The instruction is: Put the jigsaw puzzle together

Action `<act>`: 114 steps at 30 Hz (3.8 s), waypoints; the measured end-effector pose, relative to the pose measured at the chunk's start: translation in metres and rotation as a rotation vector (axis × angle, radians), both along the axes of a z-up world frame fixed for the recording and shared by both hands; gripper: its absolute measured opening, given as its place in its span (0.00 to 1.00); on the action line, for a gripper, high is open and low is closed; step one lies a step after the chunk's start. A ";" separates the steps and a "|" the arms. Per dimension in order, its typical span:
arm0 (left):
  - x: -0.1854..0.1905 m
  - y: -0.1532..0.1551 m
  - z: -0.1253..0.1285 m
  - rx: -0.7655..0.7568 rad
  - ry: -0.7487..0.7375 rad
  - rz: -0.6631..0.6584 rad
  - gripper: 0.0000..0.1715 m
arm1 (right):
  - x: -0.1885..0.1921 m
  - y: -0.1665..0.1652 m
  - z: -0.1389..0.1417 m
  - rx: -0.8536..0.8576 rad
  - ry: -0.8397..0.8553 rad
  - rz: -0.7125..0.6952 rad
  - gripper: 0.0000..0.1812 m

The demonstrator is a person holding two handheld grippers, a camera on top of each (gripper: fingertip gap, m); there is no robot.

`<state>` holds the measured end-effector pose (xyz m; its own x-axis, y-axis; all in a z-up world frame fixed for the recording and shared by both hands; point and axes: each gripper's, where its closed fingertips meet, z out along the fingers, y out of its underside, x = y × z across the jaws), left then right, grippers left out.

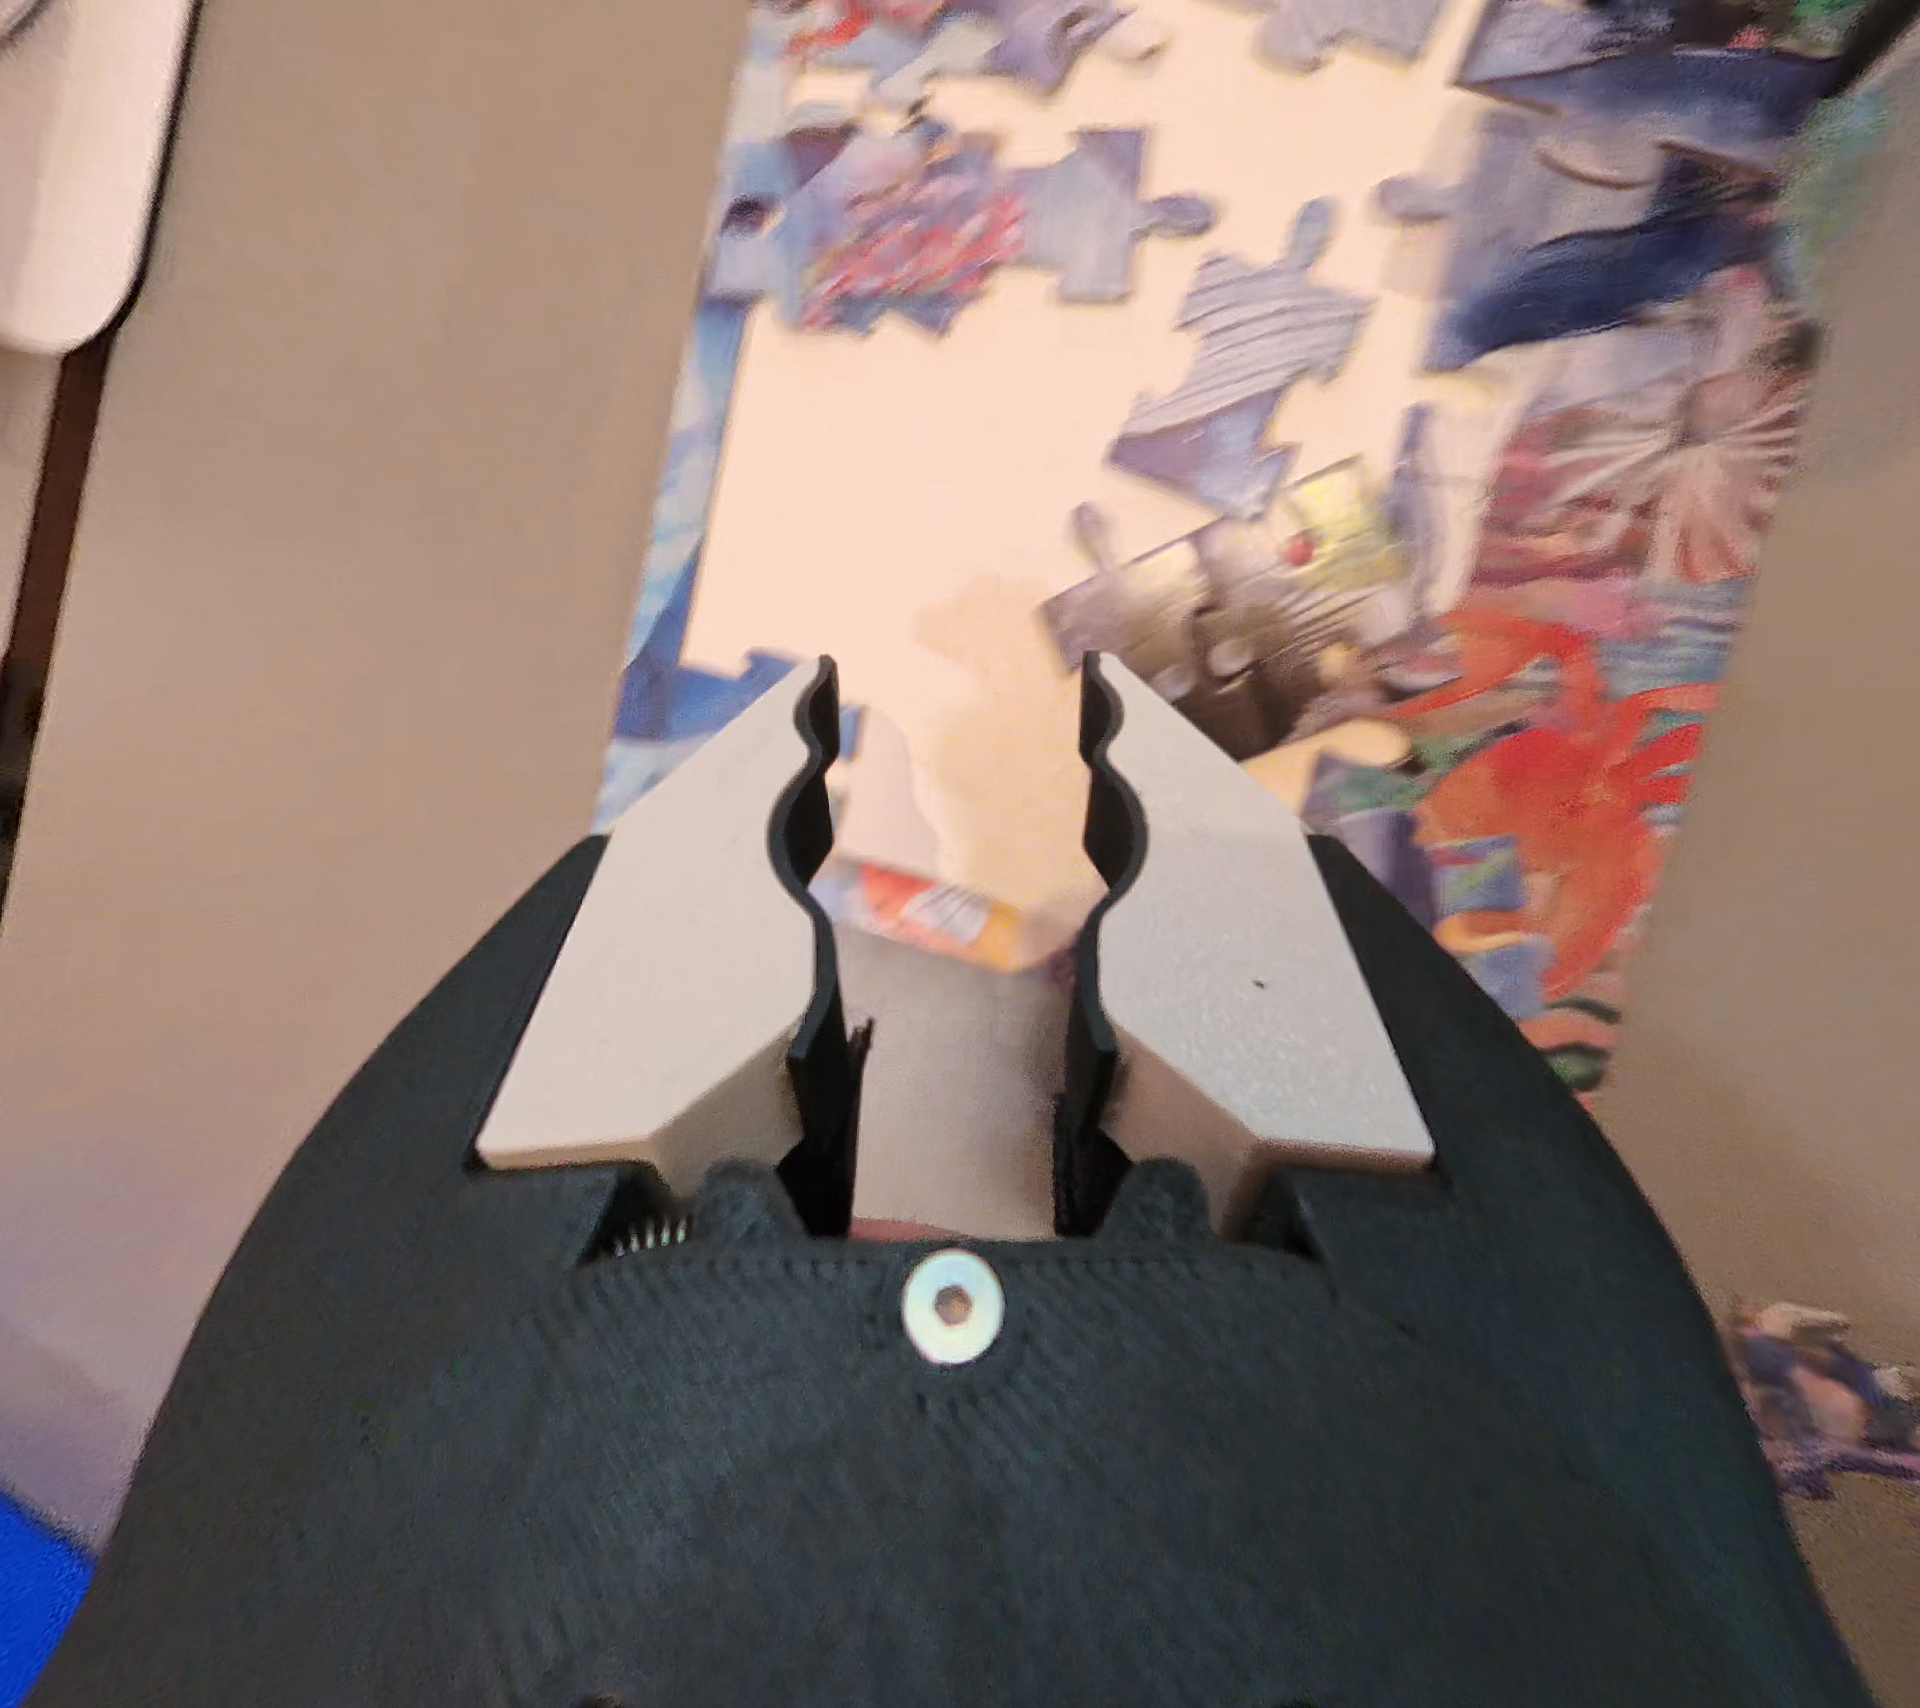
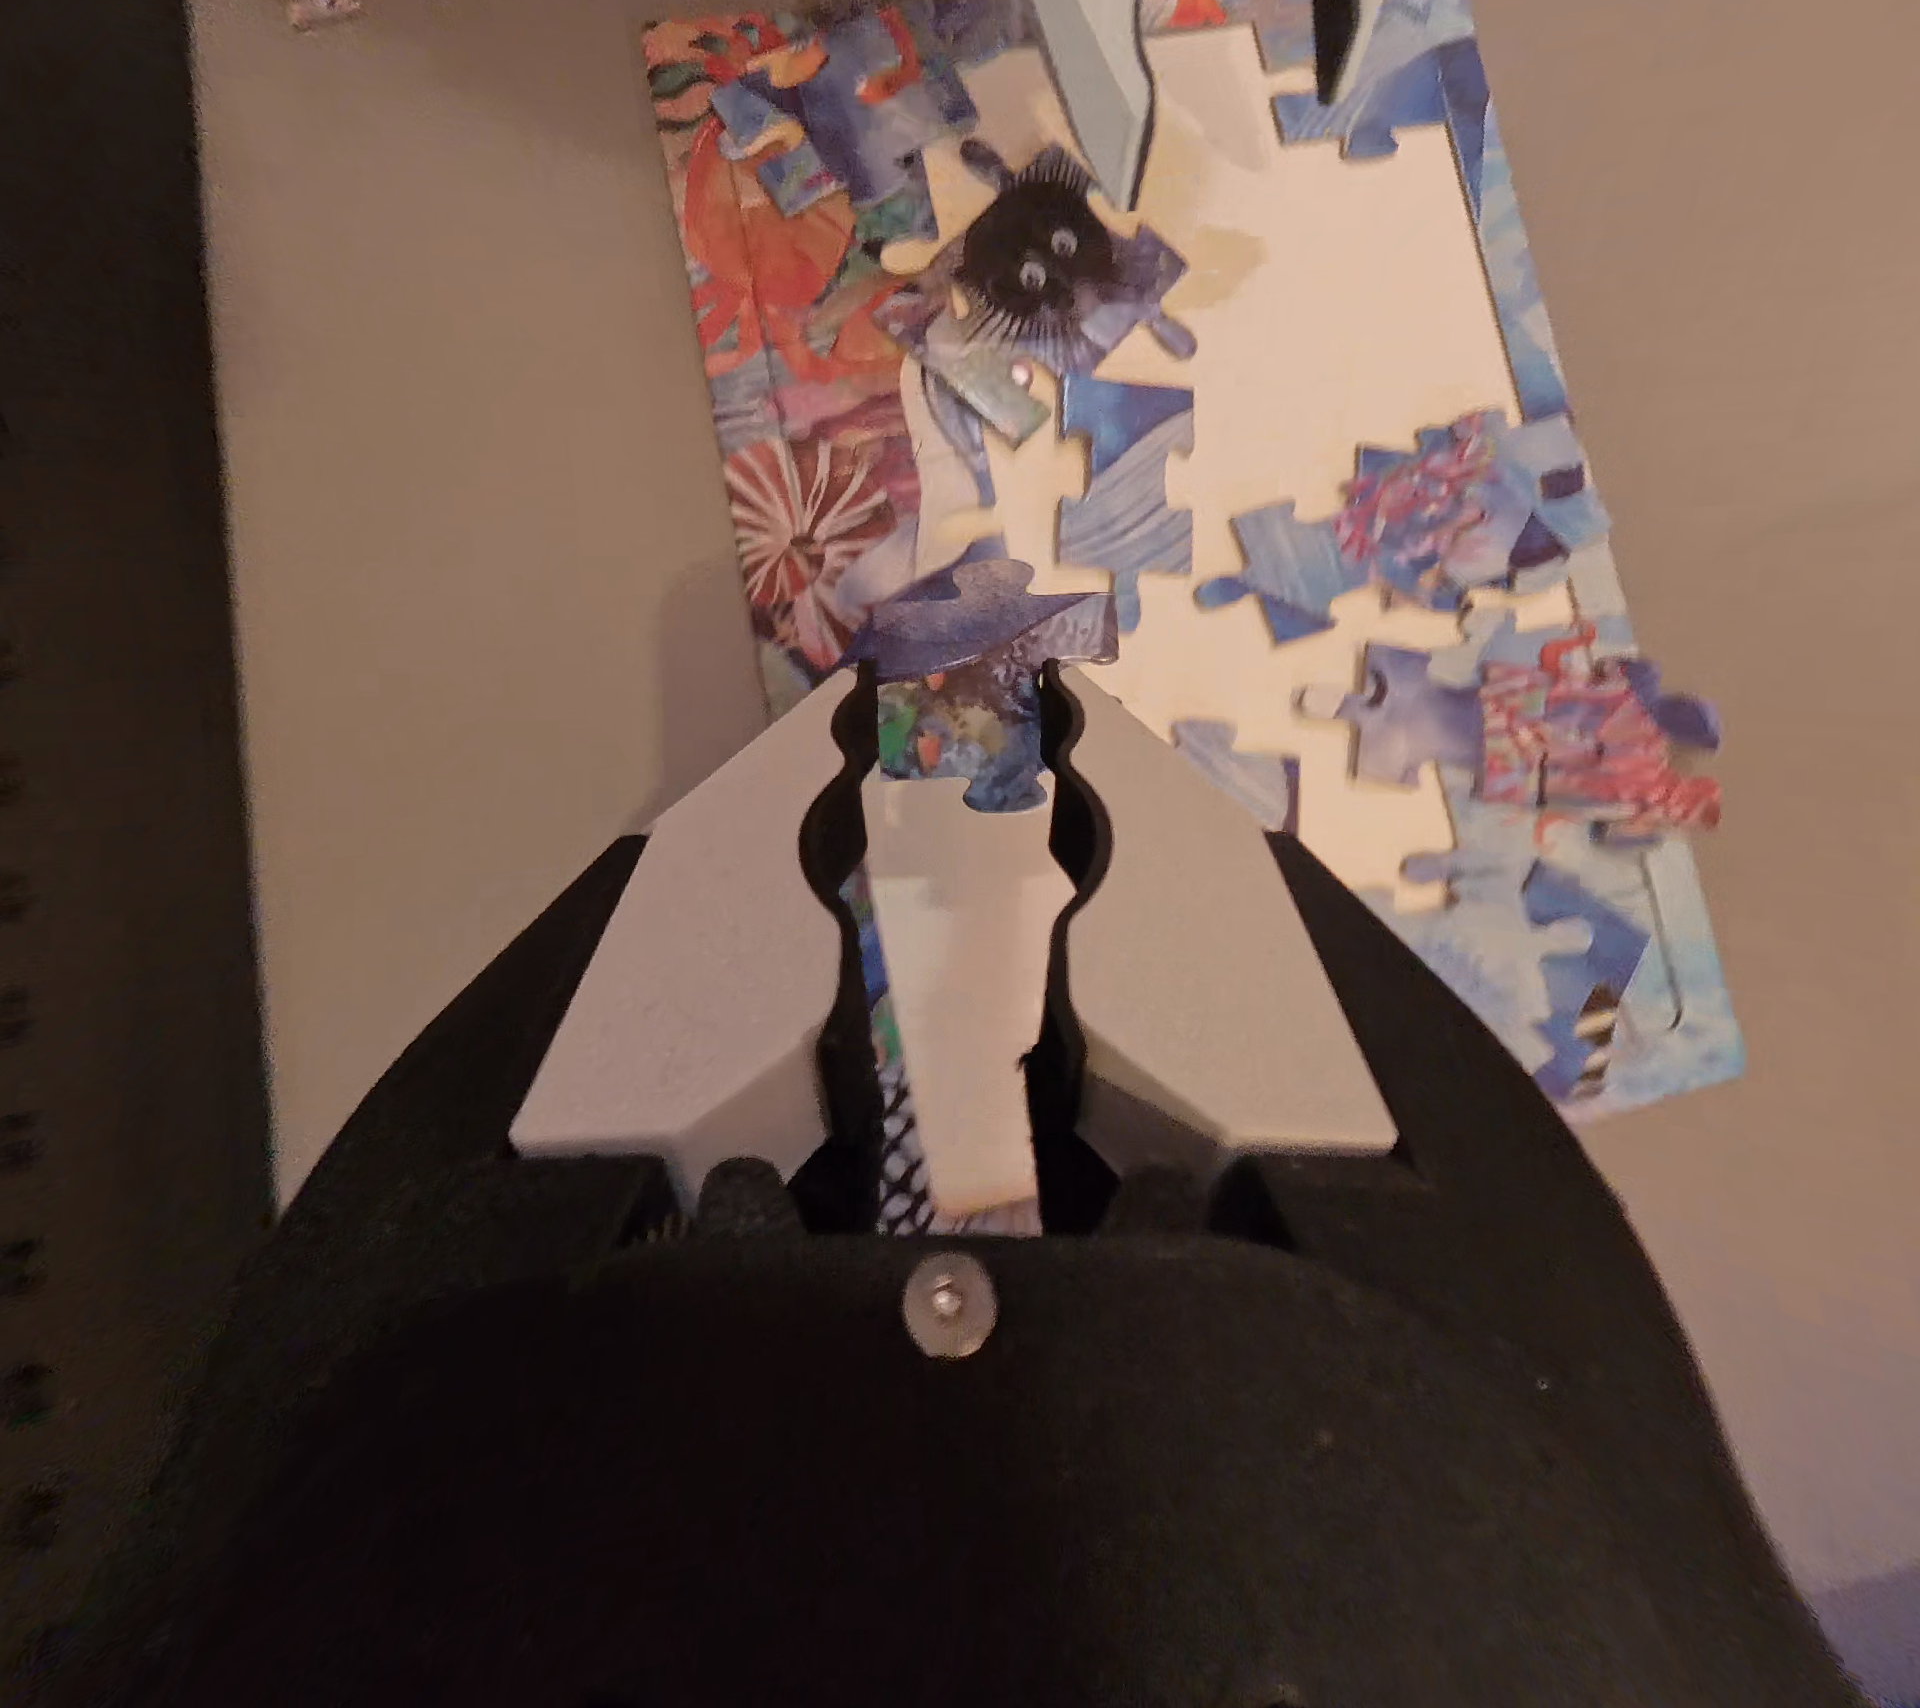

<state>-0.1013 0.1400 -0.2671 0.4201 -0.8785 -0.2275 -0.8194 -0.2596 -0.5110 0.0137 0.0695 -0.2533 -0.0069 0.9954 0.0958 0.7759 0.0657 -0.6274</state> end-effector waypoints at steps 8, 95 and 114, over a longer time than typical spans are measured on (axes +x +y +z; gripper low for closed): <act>-0.062 0.031 0.012 0.069 -0.059 0.212 0.25 | -0.078 0.039 0.001 0.026 -0.006 0.113 0.16; 0.163 -0.088 0.045 -0.374 -0.598 -0.285 0.16 | 0.071 -0.014 0.031 0.318 -0.066 -0.074 0.17; 0.135 -0.060 0.057 -0.335 -0.638 -0.188 0.00 | 0.123 -0.062 0.001 -0.037 -0.067 -0.277 0.28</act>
<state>0.0335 0.0799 -0.2102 0.2166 -0.9281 0.3027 -0.4358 -0.3694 -0.8208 0.1369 0.0076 -0.2523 0.2612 0.9629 0.0681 0.8006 -0.1767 -0.5726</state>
